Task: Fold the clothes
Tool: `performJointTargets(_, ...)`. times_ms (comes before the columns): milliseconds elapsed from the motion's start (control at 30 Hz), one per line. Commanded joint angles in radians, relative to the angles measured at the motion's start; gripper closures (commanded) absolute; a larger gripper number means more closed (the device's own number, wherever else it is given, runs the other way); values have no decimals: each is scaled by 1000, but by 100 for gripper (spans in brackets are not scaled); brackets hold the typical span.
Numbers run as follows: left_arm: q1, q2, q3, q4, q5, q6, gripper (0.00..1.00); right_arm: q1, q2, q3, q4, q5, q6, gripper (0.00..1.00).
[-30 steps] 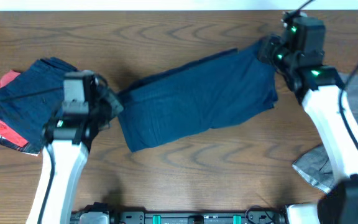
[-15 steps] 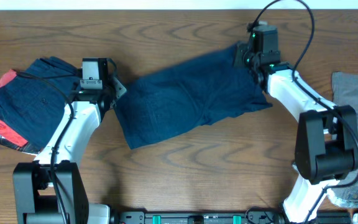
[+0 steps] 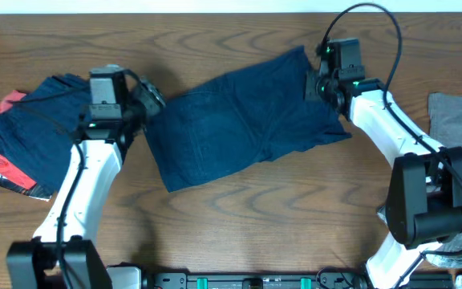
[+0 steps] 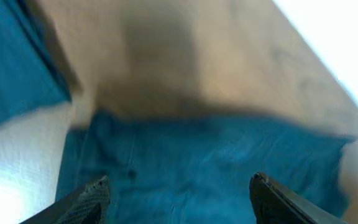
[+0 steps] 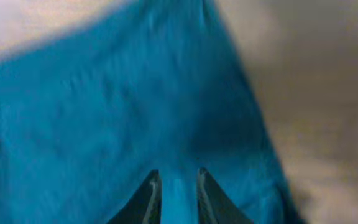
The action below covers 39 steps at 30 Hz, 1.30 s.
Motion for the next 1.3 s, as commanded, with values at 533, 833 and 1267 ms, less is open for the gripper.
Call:
performJointTargets(533, -108, 213, -18, -277, 29, 26, 26, -33, 119, 5, -628, 223, 174, 99)
performJointTargets(833, -100, 200, -21, -351, 64, 166, 16, -100, 118, 5, -701, 297, 238, 99)
performJointTargets(1267, -37, 199, -21, -279, -4, 112, 2, -112, -65, 8, -696, 267, 165, 98)
